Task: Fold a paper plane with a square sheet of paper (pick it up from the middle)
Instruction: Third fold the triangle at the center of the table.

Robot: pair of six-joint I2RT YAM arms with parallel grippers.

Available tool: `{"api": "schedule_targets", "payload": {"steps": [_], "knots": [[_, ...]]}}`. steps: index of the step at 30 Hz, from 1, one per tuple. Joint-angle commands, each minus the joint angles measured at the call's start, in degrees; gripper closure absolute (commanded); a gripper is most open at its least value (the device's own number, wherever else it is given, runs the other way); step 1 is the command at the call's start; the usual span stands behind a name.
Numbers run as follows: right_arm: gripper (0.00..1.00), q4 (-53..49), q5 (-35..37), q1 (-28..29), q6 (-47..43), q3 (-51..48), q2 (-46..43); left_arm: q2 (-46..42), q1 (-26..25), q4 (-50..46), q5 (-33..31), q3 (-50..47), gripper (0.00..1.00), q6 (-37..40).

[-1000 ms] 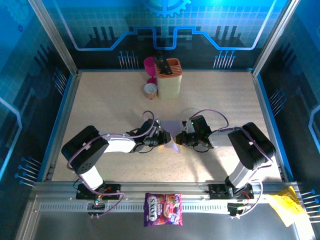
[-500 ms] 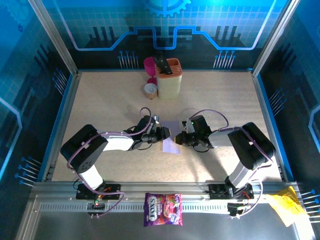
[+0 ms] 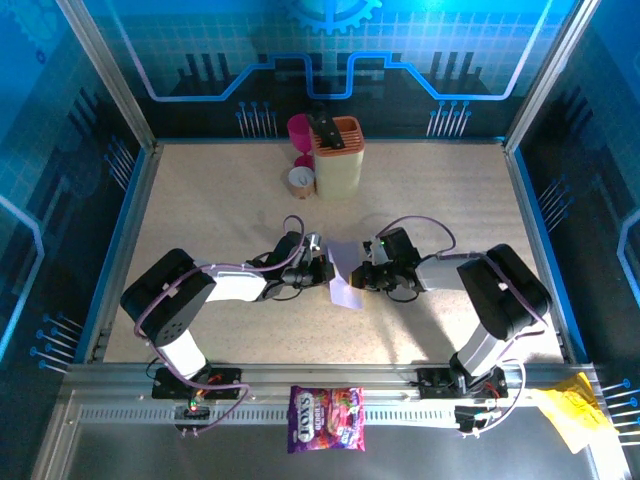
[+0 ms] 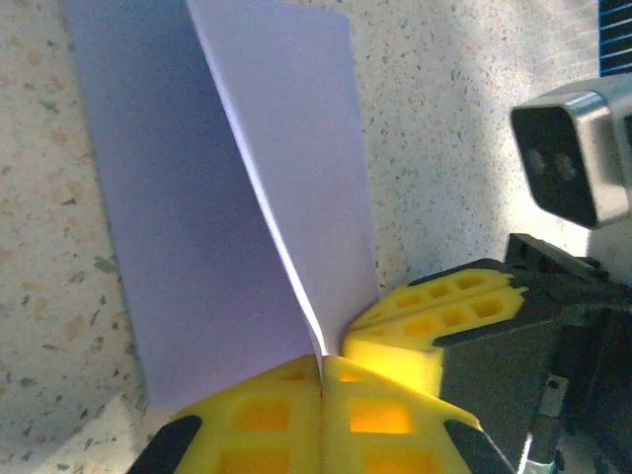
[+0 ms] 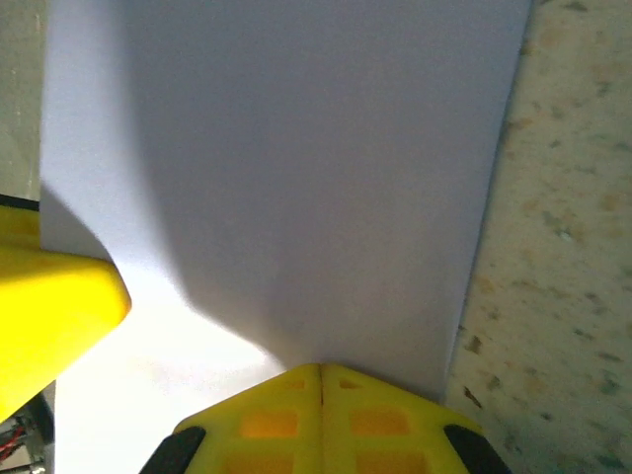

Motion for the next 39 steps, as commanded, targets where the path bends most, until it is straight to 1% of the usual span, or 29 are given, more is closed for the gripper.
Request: {"api": "schedule_targets", "payload": {"steps": [1, 2, 5, 9, 13, 17, 19, 24, 27, 31, 33, 34, 37, 39], "knots": [[0.94, -11.2, 2.4, 0.0, -4.6, 2.0, -6.3, -1.0, 0.5, -3.0, 1.1, -0.5, 0.99, 0.9], [0.89, -13.7, 3.2, 0.4, -5.7, 2.8, -8.4, -1.2, 0.5, -3.7, 1.0, -0.4, 1.0, 0.4], [0.81, -20.7, 6.6, 3.3, -8.8, 4.9, -13.2, -1.7, 0.5, -7.0, 0.9, 0.8, 1.0, -1.1], [0.66, -27.9, 13.9, 10.7, -11.4, 7.6, -16.1, -2.2, 0.6, -9.9, 1.4, 1.8, 1.0, -5.1], [0.54, -31.2, 21.0, 18.5, -11.6, 9.2, -16.9, -2.7, 0.6, -13.6, 1.3, 2.7, 1.0, -10.1], [0.47, -33.0, 25.5, 24.7, -11.3, 11.4, -15.1, -2.6, 0.6, -15.8, 1.5, 3.1, 1.0, -14.2], [0.45, -33.1, 26.9, 26.8, -11.0, 12.3, -13.5, -2.4, 0.6, -16.5, 1.7, 3.4, 1.0, -15.4], [0.43, -32.4, 28.4, 30.5, -10.4, 14.1, -9.9, -1.9, 0.6, -18.1, 2.0, 4.2, 1.0, -15.7], [0.41, -31.8, 28.9, 31.5, -10.3, 16.3, -7.5, -1.9, 0.6, -18.2, 2.1, 4.2, 1.0, -15.9], [0.42, -31.0, 30.0, 31.6, -10.1, 17.4, -5.3, -2.0, 0.6, -18.1, 2.2, 4.3, 1.0, -15.8], [0.47, -31.1, 30.5, 31.5, -10.3, 17.8, -4.8, -1.9, 0.6, -18.0, 2.2, 4.2, 1.0, -15.8], [0.52, -31.1, 30.5, 31.4, -10.3, 17.9, -4.7, -1.9, 0.6, -17.8, 2.2, 4.1, 1.0, -15.8], [0.72, -31.2, 30.5, 30.7, -10.5, 17.7, -4.9, -1.7, 0.6, -17.5, 2.2, 3.8, 1.0, -15.8], [0.83, -31.2, 30.3, 30.1, -10.7, 17.5, -5.4, -1.6, 0.6, -17.3, 2.2, 3.7, 1.0, -15.8]]}}
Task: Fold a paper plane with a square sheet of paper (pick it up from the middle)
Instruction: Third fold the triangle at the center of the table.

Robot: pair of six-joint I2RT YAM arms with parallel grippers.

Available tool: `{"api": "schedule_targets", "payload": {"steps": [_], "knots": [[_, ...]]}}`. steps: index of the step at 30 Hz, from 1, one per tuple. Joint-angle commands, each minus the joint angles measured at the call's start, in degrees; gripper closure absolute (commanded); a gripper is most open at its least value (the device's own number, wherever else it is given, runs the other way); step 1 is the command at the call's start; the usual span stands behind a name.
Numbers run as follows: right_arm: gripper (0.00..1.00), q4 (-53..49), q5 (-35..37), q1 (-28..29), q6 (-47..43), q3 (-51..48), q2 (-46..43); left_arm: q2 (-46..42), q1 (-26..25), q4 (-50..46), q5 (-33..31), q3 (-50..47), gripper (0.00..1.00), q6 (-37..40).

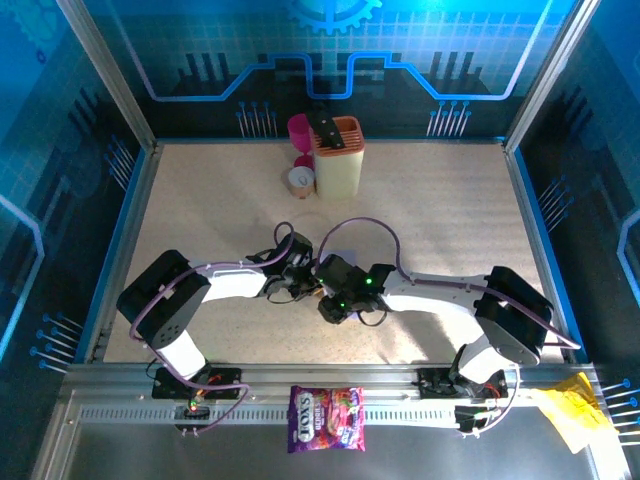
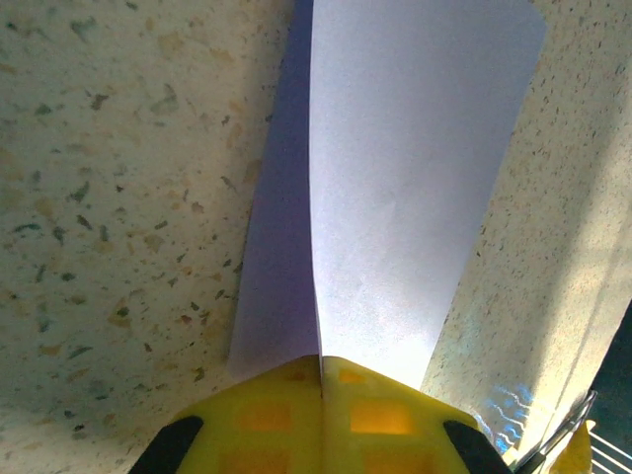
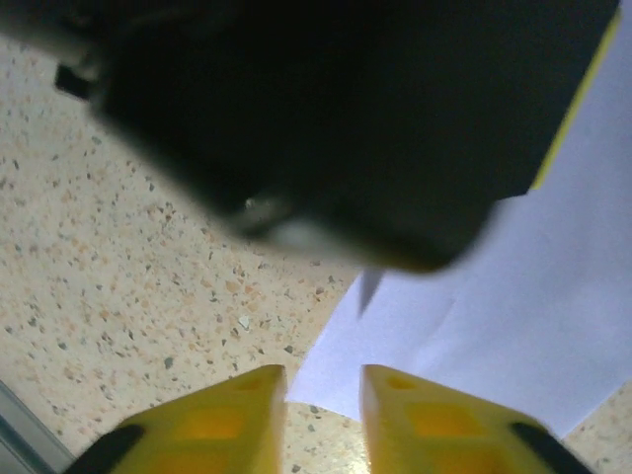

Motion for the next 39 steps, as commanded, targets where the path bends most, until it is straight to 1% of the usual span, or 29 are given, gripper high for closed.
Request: {"api": "schedule_targets", "payload": {"steps": [1, 4, 5, 13, 14, 15, 16, 17, 18, 20, 24, 28, 33, 39], "knots": [[0.88, -0.3, 0.9, -1.4, -0.4, 0.8, -0.6, -0.2, 0.5, -0.8, 1.4, 0.7, 1.0, -0.9], [0.98, 0.0, -1.1, -3.3, -0.7, 0.1, -1.6, 0.0, 0.5, -0.4, 1.5, 0.6, 1.0, -0.8], [1.0, 0.2, -1.8, -4.0, -0.8, -0.2, -1.9, -0.1, 0.5, -0.3, 1.6, 0.5, 1.0, -0.8], [1.0, 1.2, -8.1, -10.2, -4.7, -1.8, -4.0, -1.5, 0.5, -0.2, 1.6, 0.2, 1.0, 0.4], [1.0, 1.4, -9.1, -10.7, -5.2, -1.8, -4.2, -1.8, 0.4, -1.0, 1.6, 0.4, 0.96, 0.8], [1.0, 1.6, -10.3, -11.1, -5.6, -1.8, -4.3, -2.5, 0.5, -1.5, 1.4, 0.2, 0.88, 1.1], [1.0, 1.8, -11.9, -11.7, -6.0, -1.8, -4.3, -3.5, 0.5, -1.7, 0.9, -0.1, 0.76, 1.5], [1.0, 2.1, -13.0, -12.2, -6.3, -3.2, -4.3, -4.3, 0.7, -2.4, 0.2, -0.1, 0.69, 2.0], [1.0, 2.4, -14.0, -12.6, -6.5, -3.5, -4.3, -5.2, 1.1, -2.8, -0.3, -0.1, 0.63, 2.7], [1.0, 3.1, -15.6, -13.2, -6.6, -4.0, -3.9, -6.3, 1.8, -3.9, -1.0, 0.7, 0.6, 4.0], [1.0, 4.2, -17.2, -13.4, -6.6, -4.8, -3.3, -6.7, 3.9, -5.7, -1.1, 3.6, 0.6, 6.8], [1.0, 5.4, -17.9, -13.4, -6.5, -5.7, -3.3, -3.7, 5.4, -6.1, 0.3, 8.1, 0.62, 9.6], [1.0, 5.4, -17.9, -13.4, -6.6, -6.2, -3.3, 3.6, 5.7, -7.5, 4.5, 15.8, 0.72, 12.7], [1.0, 5.7, -18.2, -13.4, -6.7, -6.2, -2.9, 10.8, 5.5, -8.0, 7.0, 20.7, 0.8, 14.8]]}}
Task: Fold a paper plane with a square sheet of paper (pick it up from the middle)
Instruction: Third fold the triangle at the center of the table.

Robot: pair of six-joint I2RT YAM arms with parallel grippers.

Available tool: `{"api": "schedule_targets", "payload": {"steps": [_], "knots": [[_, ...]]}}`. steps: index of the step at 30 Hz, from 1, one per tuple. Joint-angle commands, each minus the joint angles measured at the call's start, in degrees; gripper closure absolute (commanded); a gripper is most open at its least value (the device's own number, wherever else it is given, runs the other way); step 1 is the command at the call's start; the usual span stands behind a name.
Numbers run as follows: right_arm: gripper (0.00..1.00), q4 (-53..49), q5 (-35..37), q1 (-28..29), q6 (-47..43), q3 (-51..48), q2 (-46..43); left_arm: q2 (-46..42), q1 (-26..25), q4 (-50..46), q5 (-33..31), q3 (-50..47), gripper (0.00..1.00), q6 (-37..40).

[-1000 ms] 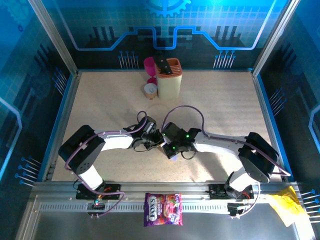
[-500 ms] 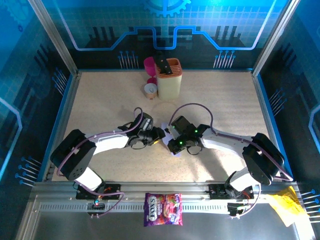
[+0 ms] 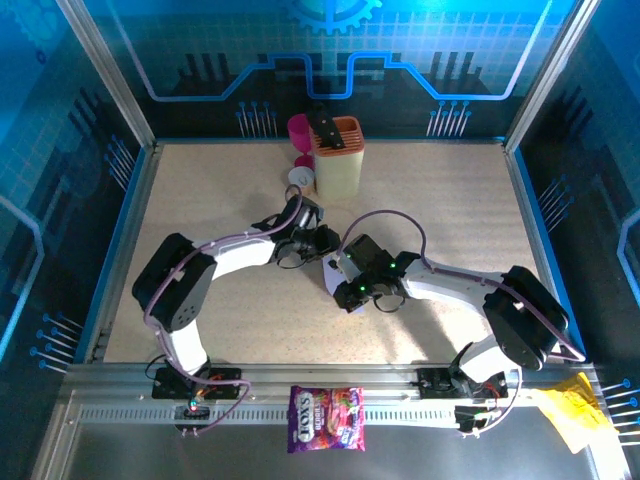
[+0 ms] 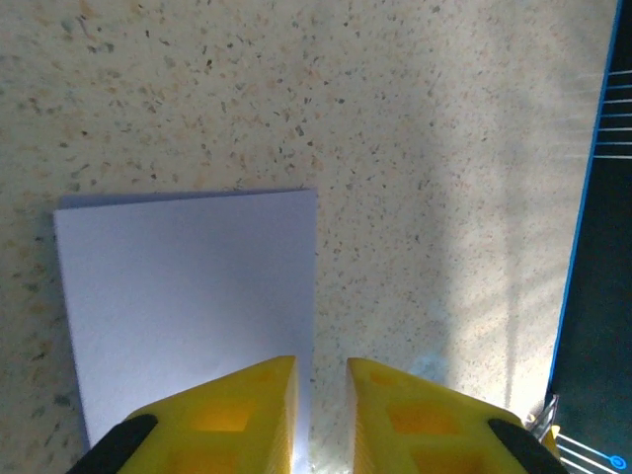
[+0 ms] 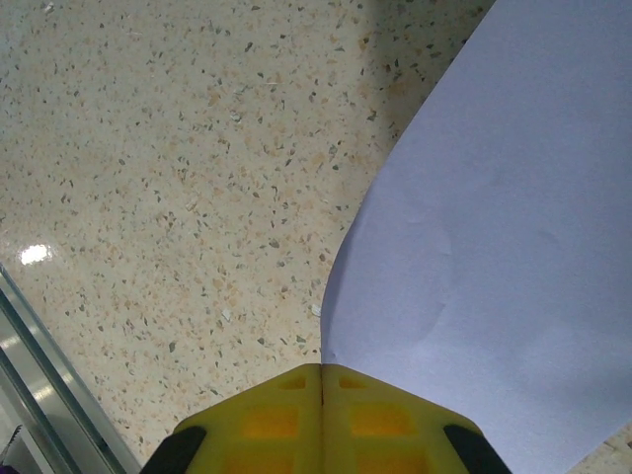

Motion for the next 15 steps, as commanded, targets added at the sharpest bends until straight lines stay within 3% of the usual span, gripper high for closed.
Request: {"api": "schedule_targets", "payload": {"steps": [1, 12, 15], "knots": [[1.0, 0.5, -1.2, -0.5, -1.0, -0.5, 0.4, 3.2, 0.1, -2.8, 2.9, 2.5, 0.81, 3.1], [1.0, -0.5, -2.6, -3.5, -2.6, 0.4, 1.3, 8.3, 0.1, -6.1, 0.7, 3.5, 1.0, 7.4], [1.0, -1.4, -2.6, -4.3, -3.2, 0.9, 1.9, 9.1, 0.1, -6.4, 0.1, 3.3, 1.0, 7.9]]}}
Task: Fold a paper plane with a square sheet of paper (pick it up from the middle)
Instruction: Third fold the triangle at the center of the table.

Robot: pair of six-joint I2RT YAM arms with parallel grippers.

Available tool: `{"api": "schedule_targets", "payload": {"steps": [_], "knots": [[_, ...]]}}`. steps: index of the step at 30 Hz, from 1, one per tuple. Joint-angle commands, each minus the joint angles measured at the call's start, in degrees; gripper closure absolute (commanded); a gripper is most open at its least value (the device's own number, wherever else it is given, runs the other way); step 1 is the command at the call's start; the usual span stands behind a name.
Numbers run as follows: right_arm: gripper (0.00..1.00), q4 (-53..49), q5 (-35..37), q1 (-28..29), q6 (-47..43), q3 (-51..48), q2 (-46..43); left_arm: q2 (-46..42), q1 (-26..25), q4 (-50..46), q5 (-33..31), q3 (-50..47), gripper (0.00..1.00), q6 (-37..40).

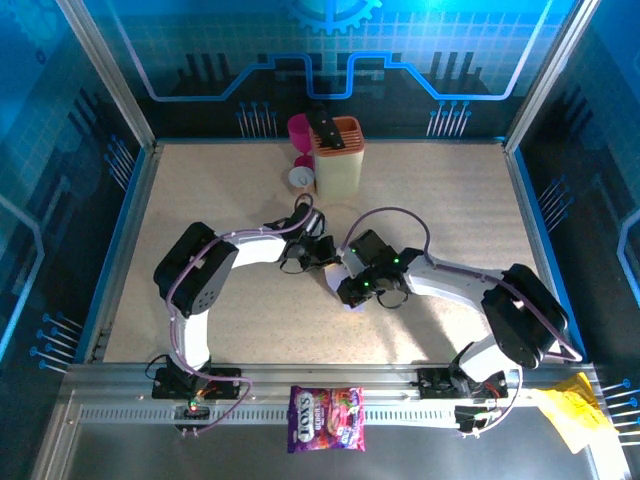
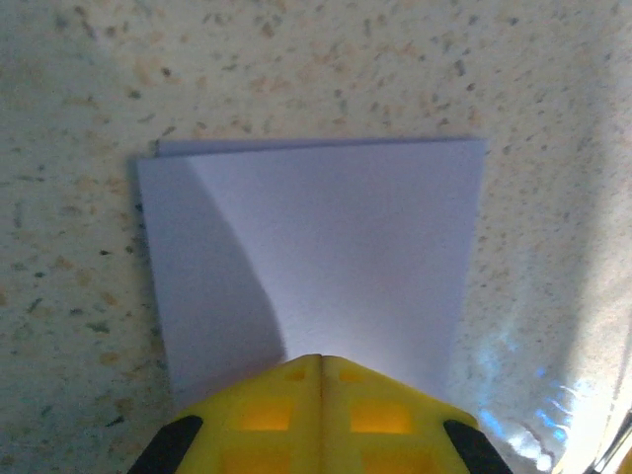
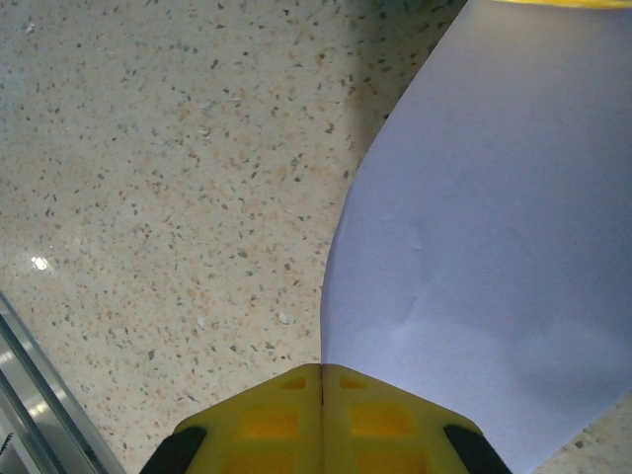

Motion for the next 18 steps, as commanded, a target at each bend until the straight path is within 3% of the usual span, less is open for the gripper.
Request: {"api": "schedule_targets", "payload": {"steps": [1, 18], "knots": [[1.0, -1.5, -1.0, -1.1, -1.8, 1.0, 1.1, 1.7, 0.1, -2.2, -0.8, 1.3, 1.0, 2.1], [1.0, -5.9, 5.9, -4.4, -3.7, 6.5, 4.7, 3.0, 0.1, -1.9, -1.2, 0.0, 1.0, 3.0]]}}
